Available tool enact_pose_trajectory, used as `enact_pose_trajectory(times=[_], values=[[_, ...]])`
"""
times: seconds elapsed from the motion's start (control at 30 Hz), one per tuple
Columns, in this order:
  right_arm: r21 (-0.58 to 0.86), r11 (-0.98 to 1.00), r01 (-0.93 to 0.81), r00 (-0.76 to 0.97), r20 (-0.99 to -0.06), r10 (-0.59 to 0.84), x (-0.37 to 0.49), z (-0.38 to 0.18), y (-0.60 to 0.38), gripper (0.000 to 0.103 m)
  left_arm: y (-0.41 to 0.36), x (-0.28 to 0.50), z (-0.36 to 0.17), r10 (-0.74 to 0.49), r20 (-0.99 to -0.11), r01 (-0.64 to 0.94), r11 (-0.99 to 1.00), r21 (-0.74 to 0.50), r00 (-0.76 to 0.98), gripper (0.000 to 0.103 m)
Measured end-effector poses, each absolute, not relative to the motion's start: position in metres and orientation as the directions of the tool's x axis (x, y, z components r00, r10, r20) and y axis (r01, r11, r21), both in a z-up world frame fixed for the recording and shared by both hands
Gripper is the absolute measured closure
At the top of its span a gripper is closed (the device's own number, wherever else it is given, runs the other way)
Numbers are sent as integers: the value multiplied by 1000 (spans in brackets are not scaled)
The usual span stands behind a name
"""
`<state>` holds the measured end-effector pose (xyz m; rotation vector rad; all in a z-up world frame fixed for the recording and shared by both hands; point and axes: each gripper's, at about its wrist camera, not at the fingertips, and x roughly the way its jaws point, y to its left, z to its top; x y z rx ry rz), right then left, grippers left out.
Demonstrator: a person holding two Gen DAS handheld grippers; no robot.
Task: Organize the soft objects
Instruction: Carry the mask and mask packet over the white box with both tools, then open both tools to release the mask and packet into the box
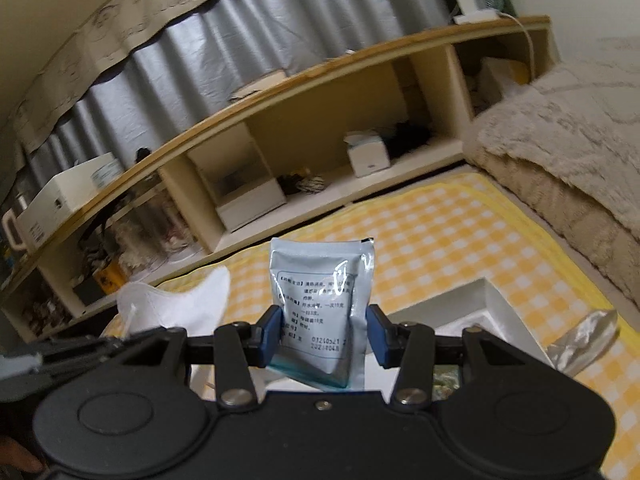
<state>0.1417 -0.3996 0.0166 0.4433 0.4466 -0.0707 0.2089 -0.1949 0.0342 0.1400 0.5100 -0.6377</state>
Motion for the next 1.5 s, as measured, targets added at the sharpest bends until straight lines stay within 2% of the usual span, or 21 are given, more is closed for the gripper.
enact_pose_trajectory(times=[0.17,0.5,0.87,1.0,1.03,1.07,1.17,1.23,1.33,1.5], values=[[422,886,192,891,-454,24,147,5,-414,56,-218,220,10,-531,-551,620,784,-29,644,103],[426,882,200,874,-484,36,159,-11,-418,56,-247,255,-53,-596,-651,635,741,-219,470,103],[393,905,165,838,-539,81,179,-25,-406,56,-241,287,-98,-475,-743,570,807,-154,471,103],[376,914,155,827,-555,88,184,-28,-403,56,-235,292,-102,-507,-735,548,807,-221,451,98],[371,916,154,824,-560,88,185,-29,-402,56,-236,292,-102,-517,-738,553,799,-234,434,87],[365,918,154,819,-567,88,186,-30,-402,56,-236,291,-102,-528,-741,562,789,-248,415,71],[347,924,158,807,-584,81,189,-33,-402,56,-235,289,-101,-539,-755,552,783,-286,374,41],[337,928,158,801,-593,79,191,-34,-401,56,-233,286,-99,-540,-754,549,785,-289,374,37],[328,933,149,793,-604,86,194,-36,-400,56,-231,280,-93,-541,-748,561,781,-276,385,19],[298,944,142,774,-628,82,203,-41,-396,56,-221,275,-80,-530,-751,579,778,-246,393,11]])
